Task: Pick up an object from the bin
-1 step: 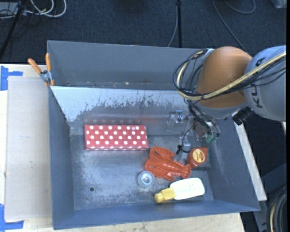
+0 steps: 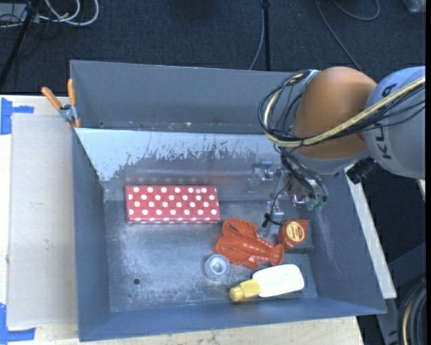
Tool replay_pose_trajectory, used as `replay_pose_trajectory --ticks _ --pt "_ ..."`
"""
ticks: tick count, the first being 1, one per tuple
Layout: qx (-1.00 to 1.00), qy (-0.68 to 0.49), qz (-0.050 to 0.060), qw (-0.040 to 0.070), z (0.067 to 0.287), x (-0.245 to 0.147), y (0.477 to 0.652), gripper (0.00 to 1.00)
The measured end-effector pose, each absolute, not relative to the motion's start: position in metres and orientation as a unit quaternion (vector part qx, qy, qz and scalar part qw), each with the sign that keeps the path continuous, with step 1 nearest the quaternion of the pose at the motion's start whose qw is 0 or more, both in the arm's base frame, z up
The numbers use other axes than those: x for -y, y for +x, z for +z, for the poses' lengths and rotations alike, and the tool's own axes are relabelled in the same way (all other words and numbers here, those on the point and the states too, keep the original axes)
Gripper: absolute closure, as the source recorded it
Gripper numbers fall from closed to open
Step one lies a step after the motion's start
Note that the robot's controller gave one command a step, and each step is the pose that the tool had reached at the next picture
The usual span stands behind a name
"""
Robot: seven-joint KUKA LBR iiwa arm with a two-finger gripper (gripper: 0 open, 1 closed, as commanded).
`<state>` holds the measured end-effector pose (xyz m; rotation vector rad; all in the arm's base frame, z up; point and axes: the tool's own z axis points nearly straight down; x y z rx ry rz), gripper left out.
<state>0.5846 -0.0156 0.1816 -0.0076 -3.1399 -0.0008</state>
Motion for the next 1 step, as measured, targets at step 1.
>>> replay_pose_trajectory --ticks 1 --pt "1.000 0.026 0.000 -0.002 0.1445 0.0244 0.5707 0.00"
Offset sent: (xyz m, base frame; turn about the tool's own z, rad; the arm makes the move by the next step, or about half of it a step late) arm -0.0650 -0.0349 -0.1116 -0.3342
